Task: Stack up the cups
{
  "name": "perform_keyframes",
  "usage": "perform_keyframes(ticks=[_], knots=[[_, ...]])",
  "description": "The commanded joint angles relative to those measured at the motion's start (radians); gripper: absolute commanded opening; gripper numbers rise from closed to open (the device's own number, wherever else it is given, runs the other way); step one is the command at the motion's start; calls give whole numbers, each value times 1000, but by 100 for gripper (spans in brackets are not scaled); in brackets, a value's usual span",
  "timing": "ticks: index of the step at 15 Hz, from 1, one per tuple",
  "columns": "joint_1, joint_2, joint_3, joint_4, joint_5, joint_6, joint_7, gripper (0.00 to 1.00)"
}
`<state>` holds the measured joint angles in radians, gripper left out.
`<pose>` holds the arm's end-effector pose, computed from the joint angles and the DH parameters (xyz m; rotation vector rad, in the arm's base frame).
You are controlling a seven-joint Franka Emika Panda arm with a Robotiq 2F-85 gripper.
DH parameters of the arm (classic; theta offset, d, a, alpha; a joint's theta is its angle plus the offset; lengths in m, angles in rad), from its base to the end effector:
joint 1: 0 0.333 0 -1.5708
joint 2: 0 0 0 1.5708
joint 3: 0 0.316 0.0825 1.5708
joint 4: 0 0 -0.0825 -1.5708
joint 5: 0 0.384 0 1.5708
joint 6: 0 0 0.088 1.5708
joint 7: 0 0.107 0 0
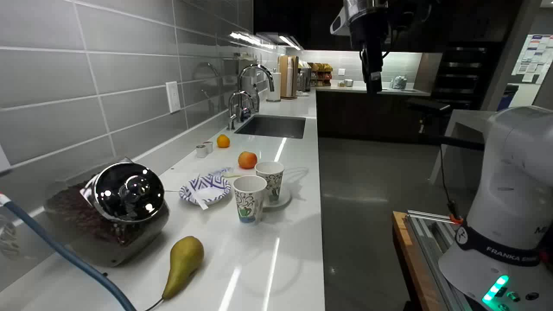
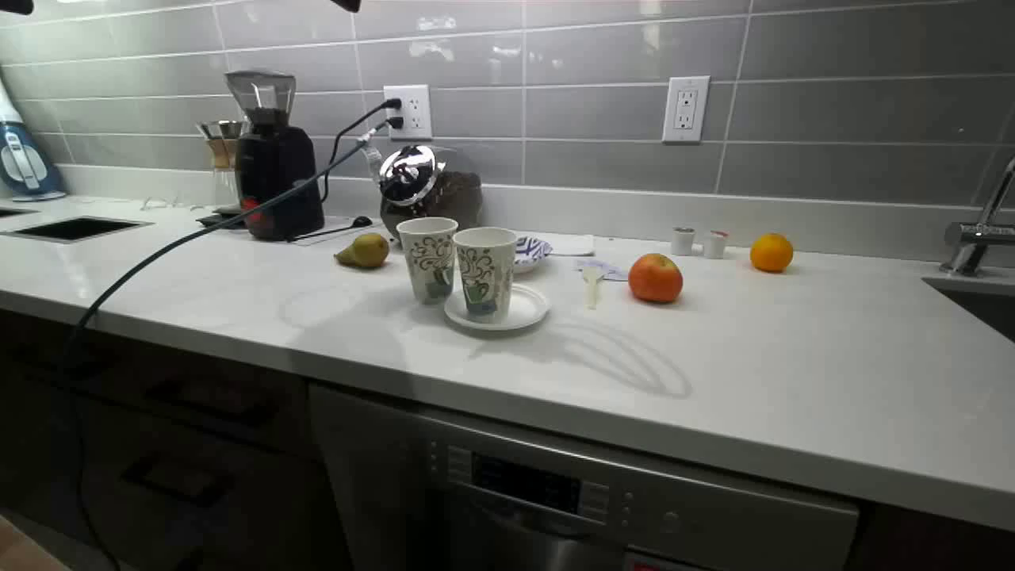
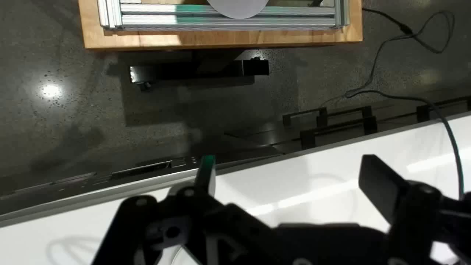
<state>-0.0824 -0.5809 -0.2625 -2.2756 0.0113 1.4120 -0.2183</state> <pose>0.3205 -0.1304 0.5422 -2.8932 0.0918 0.3631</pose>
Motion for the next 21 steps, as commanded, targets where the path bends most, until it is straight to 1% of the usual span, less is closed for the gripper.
perform_keyframes(ticks=[1,17,19,21], knots=[[-20,4,15,2,6,-2,-9,100],[-20,4,15,2,6,-2,-9,100],[-7,20,26,-6,45,9,6,100],[2,22,54,-28,46,54,13,100]])
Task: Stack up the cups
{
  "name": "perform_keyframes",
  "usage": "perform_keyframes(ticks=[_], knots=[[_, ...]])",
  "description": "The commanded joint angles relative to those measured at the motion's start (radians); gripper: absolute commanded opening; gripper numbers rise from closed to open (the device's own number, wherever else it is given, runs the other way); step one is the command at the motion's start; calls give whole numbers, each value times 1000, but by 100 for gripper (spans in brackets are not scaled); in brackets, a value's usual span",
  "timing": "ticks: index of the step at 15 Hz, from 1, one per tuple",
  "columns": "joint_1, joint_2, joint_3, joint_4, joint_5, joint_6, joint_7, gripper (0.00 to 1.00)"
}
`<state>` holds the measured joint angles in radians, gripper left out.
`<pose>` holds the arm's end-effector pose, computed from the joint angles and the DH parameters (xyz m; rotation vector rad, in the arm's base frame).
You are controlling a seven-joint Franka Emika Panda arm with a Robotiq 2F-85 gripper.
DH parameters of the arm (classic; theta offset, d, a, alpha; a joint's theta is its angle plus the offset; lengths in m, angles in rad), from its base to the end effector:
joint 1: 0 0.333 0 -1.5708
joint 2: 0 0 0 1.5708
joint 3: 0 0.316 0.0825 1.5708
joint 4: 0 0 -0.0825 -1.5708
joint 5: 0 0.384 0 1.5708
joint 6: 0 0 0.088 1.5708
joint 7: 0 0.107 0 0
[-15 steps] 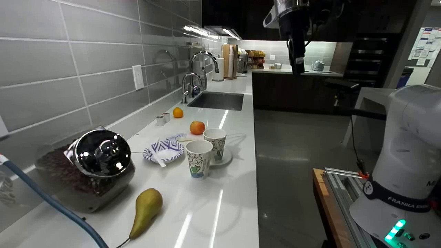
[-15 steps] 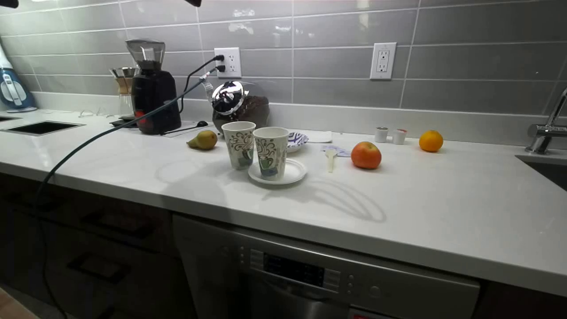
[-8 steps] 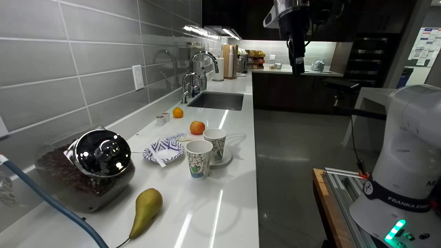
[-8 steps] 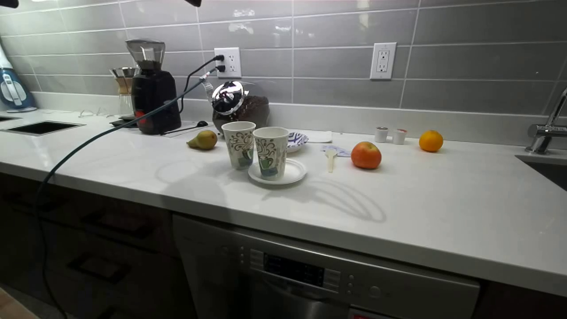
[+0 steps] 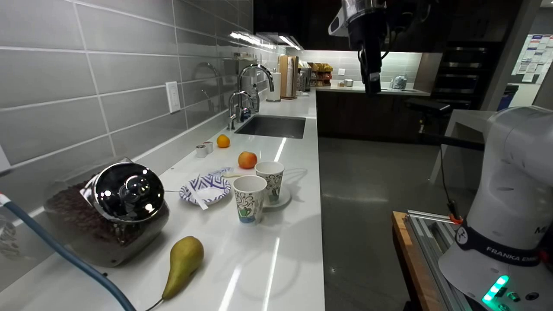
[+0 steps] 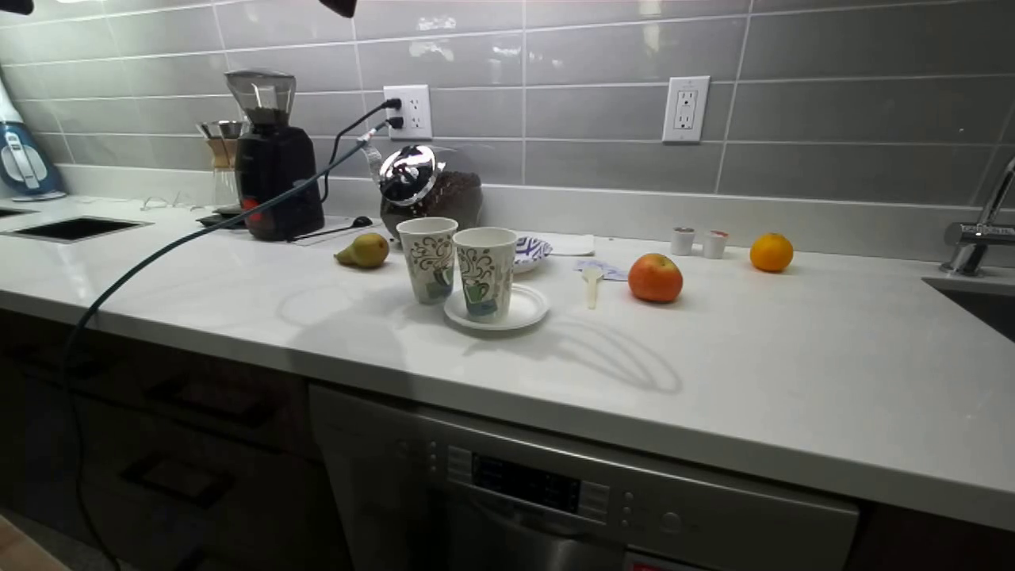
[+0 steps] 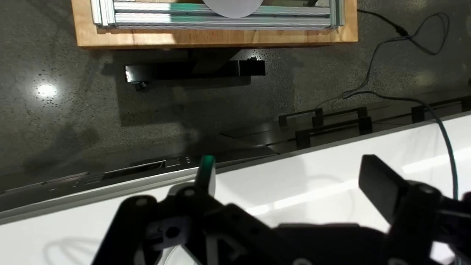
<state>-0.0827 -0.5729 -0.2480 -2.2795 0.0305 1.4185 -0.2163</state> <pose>0.3250 -0.1229 0.5393 -2.8843 0.0803 0.3658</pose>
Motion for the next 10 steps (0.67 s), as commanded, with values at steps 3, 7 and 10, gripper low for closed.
perform_keyframes(ticks=[3,7,10], knots=[[25,15,92,-69,10,156,2,100],[75,13,148,-137,3,314,-45,100],[116,36,169,-170,-28,428,-124,100]])
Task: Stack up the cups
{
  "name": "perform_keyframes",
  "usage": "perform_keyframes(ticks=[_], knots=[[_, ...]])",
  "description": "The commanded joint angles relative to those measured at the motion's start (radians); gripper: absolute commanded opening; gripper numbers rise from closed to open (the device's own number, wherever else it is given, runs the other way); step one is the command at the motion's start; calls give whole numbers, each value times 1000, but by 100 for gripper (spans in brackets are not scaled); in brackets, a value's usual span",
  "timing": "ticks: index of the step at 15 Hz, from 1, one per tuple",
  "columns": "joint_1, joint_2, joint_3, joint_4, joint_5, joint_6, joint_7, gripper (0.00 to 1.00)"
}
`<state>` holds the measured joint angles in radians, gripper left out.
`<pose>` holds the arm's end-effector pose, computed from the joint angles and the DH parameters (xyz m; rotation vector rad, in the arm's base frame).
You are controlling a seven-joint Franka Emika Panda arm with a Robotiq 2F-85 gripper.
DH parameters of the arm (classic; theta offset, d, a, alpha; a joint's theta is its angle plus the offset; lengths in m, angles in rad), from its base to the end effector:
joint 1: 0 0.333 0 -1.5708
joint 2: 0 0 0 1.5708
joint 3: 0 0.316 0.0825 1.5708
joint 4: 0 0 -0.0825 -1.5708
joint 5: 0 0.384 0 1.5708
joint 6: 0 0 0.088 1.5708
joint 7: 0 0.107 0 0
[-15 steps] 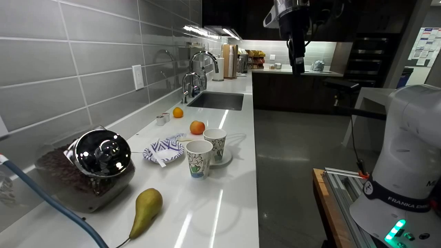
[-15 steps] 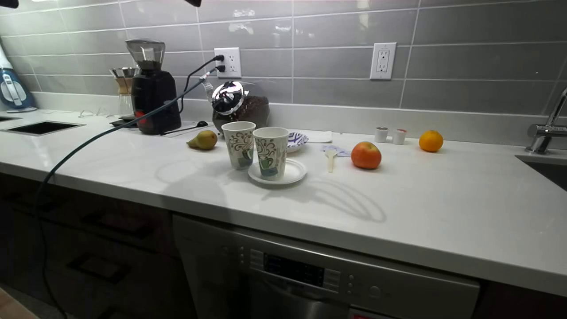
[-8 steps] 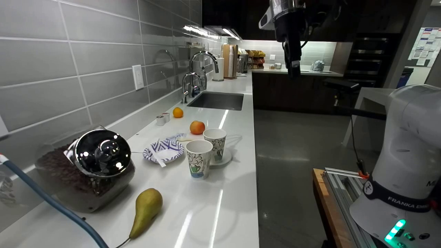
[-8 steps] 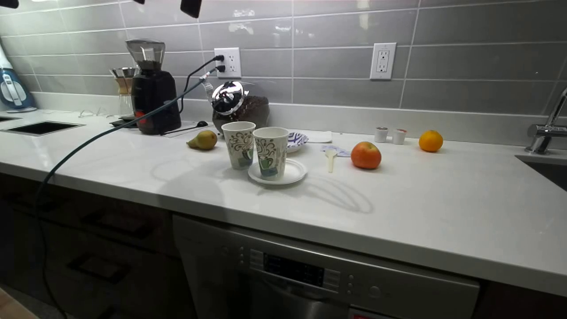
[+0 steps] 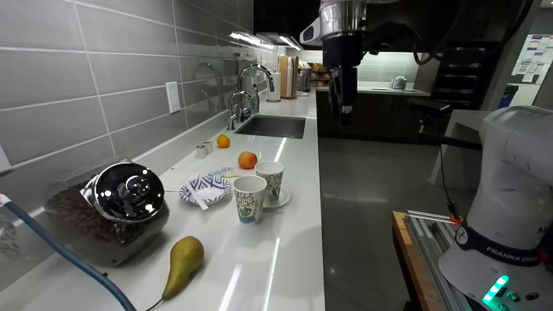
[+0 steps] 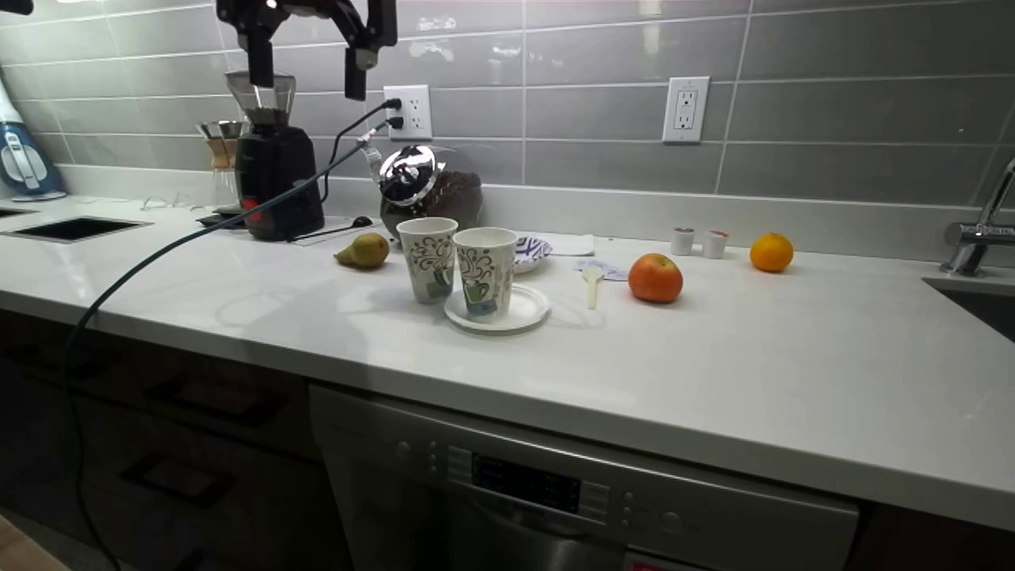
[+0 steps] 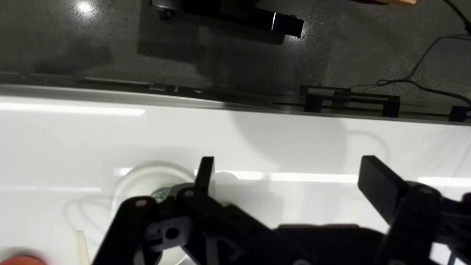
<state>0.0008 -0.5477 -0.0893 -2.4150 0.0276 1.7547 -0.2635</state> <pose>0.3715 -0.0332 0.4955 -3.0334 -0.2800 0.1533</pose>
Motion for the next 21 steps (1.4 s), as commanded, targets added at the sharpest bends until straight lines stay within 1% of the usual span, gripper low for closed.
perform_keyframes(ticks=[1,3,6,10,12,14,15,17,20,21], knots=[[45,14,14,-54,-34,157,-108,100],[70,28,6,-86,-22,286,-166,100],[89,82,-11,-116,-6,443,-223,100],[113,175,-30,-123,33,602,-271,100],[133,219,-35,-121,71,664,-292,100],[141,273,-25,-108,81,703,-297,100],[120,219,-15,-125,52,663,-268,100],[125,255,-10,-122,55,687,-269,100],[124,268,-9,-118,55,690,-270,100],[118,280,-8,-119,46,726,-266,100]])
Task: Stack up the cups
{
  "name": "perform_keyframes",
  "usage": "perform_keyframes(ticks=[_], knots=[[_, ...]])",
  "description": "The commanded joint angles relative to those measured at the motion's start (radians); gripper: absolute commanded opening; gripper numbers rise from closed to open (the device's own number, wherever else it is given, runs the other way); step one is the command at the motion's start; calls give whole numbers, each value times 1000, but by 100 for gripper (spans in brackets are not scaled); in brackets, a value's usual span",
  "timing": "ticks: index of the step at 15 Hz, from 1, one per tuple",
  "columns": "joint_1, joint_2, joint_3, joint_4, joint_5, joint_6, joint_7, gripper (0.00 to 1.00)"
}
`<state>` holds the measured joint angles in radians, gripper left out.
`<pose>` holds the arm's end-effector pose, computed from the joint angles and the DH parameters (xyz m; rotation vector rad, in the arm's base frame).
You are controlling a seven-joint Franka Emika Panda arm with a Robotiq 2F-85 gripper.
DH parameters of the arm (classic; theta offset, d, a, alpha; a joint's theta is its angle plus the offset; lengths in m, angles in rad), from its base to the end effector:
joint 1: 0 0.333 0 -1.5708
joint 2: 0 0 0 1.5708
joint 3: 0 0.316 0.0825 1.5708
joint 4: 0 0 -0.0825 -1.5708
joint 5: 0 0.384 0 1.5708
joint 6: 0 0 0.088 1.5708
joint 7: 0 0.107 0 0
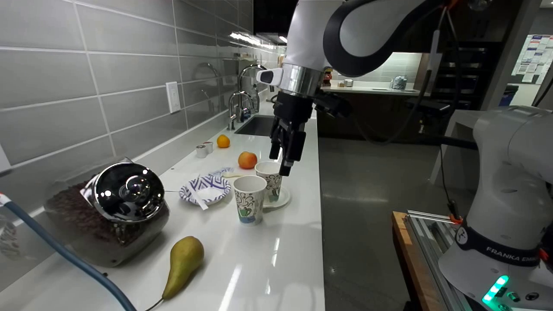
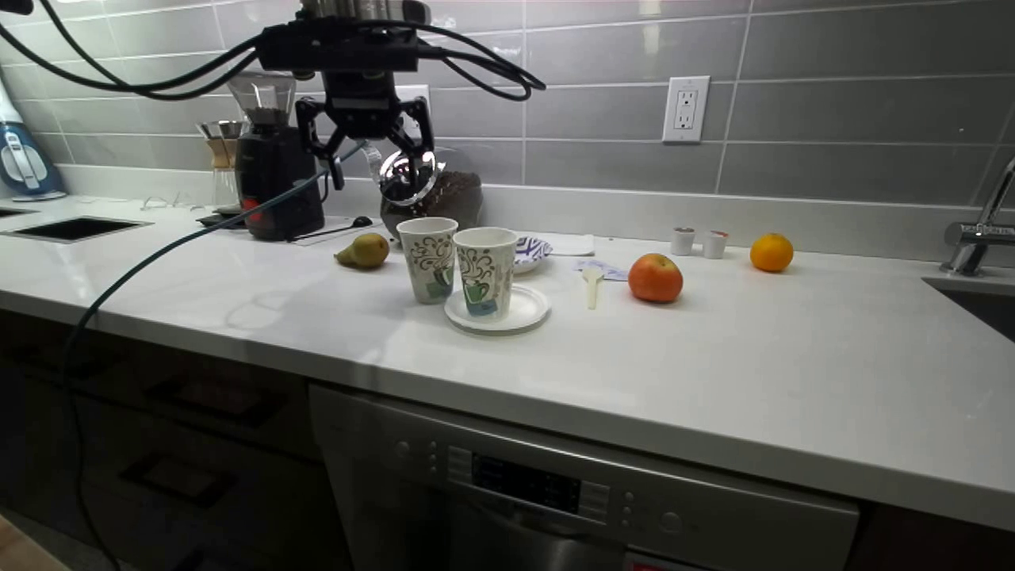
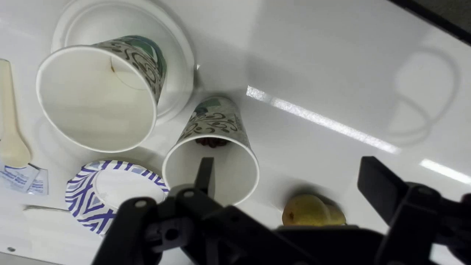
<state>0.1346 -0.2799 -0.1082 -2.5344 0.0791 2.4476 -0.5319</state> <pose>0.4486 0.0120 0.3920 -2.9917 -0.7697 -0.3193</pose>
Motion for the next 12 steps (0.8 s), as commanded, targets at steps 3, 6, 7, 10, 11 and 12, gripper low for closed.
perform_keyframes(ticks=[3,6,7,10,11,12], knots=[[8,50,15,15,27,47,-17,100],[13,92,25,29,38,75,-22,100],[11,104,28,29,36,92,-24,100],[11,145,34,37,50,147,-43,98],[8,160,36,42,51,157,-46,87],[5,174,40,46,49,168,-47,79]])
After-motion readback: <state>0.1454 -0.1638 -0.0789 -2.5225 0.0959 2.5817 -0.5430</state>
